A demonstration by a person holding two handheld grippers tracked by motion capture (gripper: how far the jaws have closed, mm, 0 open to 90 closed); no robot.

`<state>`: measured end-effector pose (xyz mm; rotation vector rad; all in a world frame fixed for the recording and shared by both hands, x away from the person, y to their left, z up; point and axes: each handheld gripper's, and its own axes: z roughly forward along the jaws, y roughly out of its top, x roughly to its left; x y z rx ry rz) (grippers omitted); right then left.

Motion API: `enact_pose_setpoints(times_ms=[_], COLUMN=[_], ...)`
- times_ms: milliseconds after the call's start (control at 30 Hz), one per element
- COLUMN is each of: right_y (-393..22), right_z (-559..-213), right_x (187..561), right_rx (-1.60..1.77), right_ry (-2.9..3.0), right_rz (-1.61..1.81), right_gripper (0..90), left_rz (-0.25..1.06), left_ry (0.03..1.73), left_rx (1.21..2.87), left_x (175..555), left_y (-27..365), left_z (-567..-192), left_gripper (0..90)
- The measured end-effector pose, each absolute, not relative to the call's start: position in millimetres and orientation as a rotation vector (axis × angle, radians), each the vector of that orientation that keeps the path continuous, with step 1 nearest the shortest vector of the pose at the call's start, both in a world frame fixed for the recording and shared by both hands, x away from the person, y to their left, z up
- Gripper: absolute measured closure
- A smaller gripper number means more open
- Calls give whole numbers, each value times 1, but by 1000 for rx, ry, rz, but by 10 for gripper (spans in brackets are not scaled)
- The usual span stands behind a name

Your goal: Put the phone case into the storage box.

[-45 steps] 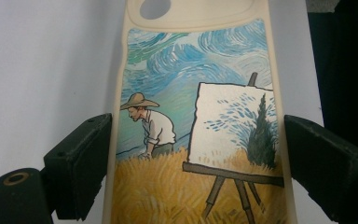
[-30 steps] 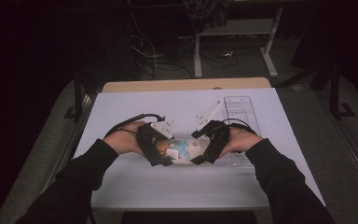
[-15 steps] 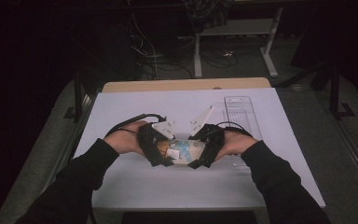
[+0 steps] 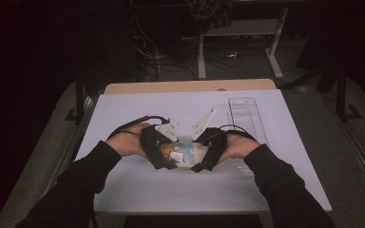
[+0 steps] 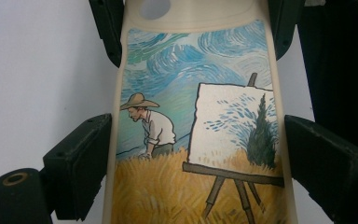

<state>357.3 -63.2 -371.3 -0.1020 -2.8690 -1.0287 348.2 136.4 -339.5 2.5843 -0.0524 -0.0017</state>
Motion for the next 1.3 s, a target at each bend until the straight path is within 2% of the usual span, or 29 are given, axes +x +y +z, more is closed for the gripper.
enact_pose_setpoints(times_ms=[767, 933, 1100, 1300], right_y=[-63, -63, -63, -66], right_z=[-372, -372, -372, -373], right_x=[354, 353, 353, 354], right_rx=[-83, -82, -114, -153], right_ry=[-2891, -2895, -2904, -2889], right_rz=[-1033, -1039, -1041, -1047], right_gripper=[89, 93, 94, 94], left_rz=[-25, 4, 23, 69], left_ry=[-53, -42, 10, 91], left_rx=[2604, 2588, 2559, 2506], left_x=[348, 346, 348, 351], left_y=[135, 135, 137, 146], left_z=[-342, -344, -341, -333], left_gripper=[106, 100, 27, 0])
